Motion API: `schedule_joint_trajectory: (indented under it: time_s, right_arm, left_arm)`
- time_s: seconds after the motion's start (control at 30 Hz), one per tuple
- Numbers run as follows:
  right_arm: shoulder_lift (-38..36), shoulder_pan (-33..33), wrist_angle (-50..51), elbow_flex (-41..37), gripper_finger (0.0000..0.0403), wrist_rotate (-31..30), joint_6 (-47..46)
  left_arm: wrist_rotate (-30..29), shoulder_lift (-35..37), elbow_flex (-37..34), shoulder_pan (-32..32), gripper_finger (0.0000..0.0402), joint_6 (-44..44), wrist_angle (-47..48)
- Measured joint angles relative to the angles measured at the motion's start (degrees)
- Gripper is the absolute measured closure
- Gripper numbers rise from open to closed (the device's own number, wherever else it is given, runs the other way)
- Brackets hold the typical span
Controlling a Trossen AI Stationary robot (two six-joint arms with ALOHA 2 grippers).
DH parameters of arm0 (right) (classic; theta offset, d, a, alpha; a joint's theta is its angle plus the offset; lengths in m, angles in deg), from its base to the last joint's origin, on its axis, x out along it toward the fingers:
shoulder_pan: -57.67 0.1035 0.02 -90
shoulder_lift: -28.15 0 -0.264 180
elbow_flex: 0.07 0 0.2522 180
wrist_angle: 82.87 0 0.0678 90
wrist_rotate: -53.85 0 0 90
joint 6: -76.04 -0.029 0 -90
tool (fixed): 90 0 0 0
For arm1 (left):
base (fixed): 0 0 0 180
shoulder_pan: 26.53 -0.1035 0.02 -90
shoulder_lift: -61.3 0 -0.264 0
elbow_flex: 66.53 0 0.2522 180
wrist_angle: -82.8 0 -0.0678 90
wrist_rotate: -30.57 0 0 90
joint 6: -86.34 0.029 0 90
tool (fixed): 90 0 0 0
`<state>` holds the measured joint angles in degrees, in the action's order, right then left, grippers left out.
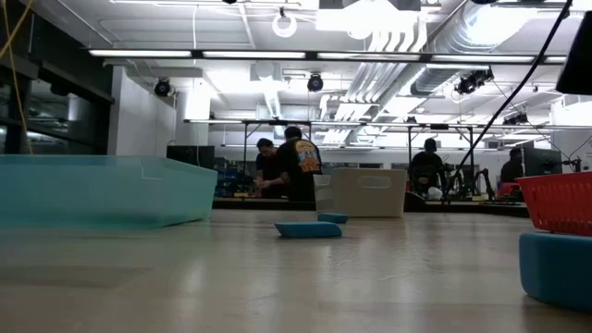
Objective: Pick & Place School Supplies
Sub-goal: Put the blue eraser into the red bin
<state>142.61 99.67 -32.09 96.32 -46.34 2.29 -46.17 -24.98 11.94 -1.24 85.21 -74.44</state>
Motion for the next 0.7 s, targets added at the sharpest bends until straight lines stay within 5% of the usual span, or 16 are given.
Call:
schedule_joint_trajectory:
  time_s: [0.37, 0.7]
  right_arm:
    - [0.0, 0.0, -1.4, 0.0, 0.0346, -0.2, 0.3]
    - [0.0, 0.0, -1.8, 0.0, 0.0270, -0.4, -0.2]
  left_arm:
    - [0.0, 0.0, 0.0, 0.0, 0.0287, 0.0, 0.0]
    - [0.0, 0.0, 0.0, 1.0, 0.0287, 0.2, 0.0]
